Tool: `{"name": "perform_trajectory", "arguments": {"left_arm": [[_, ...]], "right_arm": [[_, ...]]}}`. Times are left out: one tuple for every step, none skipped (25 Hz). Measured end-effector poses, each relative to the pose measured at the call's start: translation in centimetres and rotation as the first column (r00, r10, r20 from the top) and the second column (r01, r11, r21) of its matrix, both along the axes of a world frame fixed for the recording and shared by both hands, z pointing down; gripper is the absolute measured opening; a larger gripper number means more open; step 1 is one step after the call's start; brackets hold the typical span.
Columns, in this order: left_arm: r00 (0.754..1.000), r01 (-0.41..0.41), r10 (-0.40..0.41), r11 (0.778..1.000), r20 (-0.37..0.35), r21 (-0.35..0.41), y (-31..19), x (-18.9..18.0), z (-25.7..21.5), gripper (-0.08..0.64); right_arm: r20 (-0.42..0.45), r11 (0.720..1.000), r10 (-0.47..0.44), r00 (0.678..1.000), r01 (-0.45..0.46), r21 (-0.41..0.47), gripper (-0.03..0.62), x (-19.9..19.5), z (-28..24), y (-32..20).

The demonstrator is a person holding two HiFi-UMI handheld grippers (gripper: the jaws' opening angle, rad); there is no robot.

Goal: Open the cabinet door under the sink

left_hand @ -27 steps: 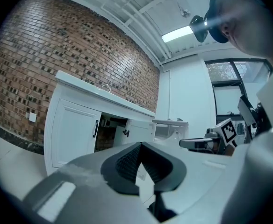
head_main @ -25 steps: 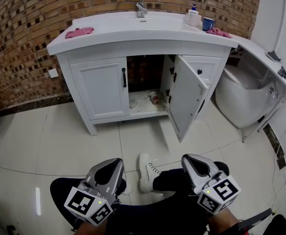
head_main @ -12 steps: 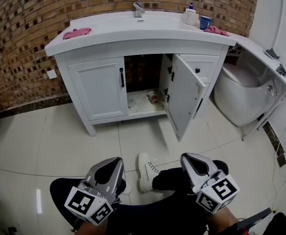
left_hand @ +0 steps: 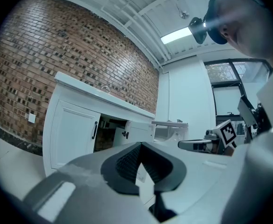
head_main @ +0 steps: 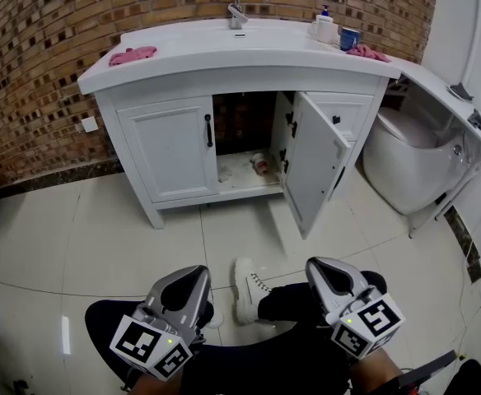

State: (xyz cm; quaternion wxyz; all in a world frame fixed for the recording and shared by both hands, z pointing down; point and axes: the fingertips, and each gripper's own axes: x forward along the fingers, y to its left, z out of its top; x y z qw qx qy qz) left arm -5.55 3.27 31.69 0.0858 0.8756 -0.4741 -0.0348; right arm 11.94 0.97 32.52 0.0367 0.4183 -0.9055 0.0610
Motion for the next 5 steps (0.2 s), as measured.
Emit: {"name": "perform_trajectory", "arguments": {"left_arm": [[1.0,-0.001,0.001,1.0,0.0,0.002,-0.04,0.0,-0.06,0.005],[1.0,-0.002,0.002,1.0,0.0,0.002,-0.02,0.01,-0.07,0.005],[1.0,-0.004,0.004,1.0,0.0,0.001,0.04,0.03,-0.04,0.005],[1.0,-0.005,0.005,1.0,-0.001,0.0,0.11,0.04,0.0,0.006],[1.0,-0.007,0.007,1.0,-0.001,-0.001,0.19,0.04,0.04,0.005]], "right_arm": [[0.0,1.0,-0.001,1.0,0.001,0.001,0.008,-0.05,-0.03,-0.03],[-0.001,1.0,-0.001,1.0,0.001,0.001,0.008,-0.08,-0.03,-0.04],[-0.001,1.0,-0.001,1.0,0.001,0.0,0.008,-0.09,0.01,-0.02],[-0.003,1.0,-0.002,1.0,0.002,-0.002,0.008,-0.1,0.06,0.01],[-0.004,1.0,-0.002,1.0,0.002,-0.003,0.008,-0.1,0.12,0.04]]}}
